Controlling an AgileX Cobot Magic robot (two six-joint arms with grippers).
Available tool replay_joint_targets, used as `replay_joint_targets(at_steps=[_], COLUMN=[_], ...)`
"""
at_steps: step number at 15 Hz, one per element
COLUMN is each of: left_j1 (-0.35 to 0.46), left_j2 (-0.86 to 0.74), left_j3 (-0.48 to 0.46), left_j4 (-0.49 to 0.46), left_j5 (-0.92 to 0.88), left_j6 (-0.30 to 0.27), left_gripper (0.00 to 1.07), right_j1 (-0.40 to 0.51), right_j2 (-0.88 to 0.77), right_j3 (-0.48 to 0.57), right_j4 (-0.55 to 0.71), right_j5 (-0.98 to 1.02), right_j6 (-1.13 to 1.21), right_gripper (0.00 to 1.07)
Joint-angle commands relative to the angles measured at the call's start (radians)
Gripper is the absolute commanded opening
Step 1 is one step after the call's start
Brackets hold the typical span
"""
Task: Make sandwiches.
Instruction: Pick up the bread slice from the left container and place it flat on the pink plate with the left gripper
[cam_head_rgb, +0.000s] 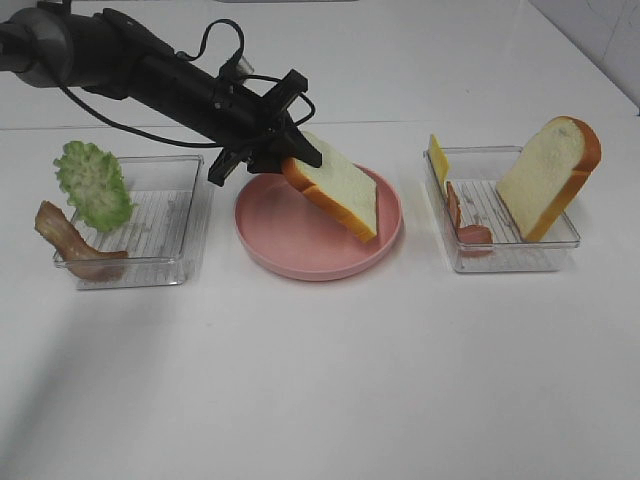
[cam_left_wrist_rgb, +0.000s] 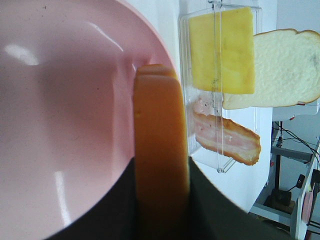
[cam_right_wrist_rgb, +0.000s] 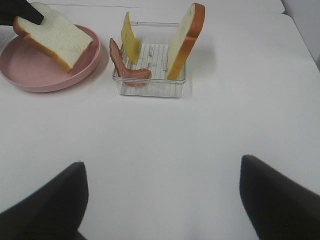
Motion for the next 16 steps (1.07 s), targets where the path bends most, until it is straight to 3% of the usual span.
replay_joint_targets(at_steps=[1, 4, 7, 12, 16], left_j1=[-0.004, -0.022, -0.032, -0.032, -0.032], left_j2=[0.003, 0.005, 0.008, 0.007, -0.002], left_j3=[0.001, 0.001, 0.001, 0.001, -0.001], left_j4=[-0.008, 0.023, 0.025, 0.03, 0.117], left_j5=[-0.007, -0.01, -0.022, -0.028, -0.03], left_j6=[-0.006, -0.006, -0.012, -0.012, -0.009], left_gripper=[0.1, 0.11, 0.2, 0.65, 0.77], right_j1=[-0.006, -0.006, -0.006, -0.006, -0.006], right_j2=[-0.013, -0.013, -0.013, -0.013, -0.013], right_j3=[0.003, 0.003, 0.003, 0.003, 0.003], right_j4=[-0.001, 0.001, 0.003, 0.003, 0.003], right_j5=[-0.009, -0.009, -0.009, -0.009, -0.009], right_j6=[-0.005, -0.005, -0.005, -0.005, -0.005], right_gripper=[0.78, 0.78, 0.78, 0.78, 0.78])
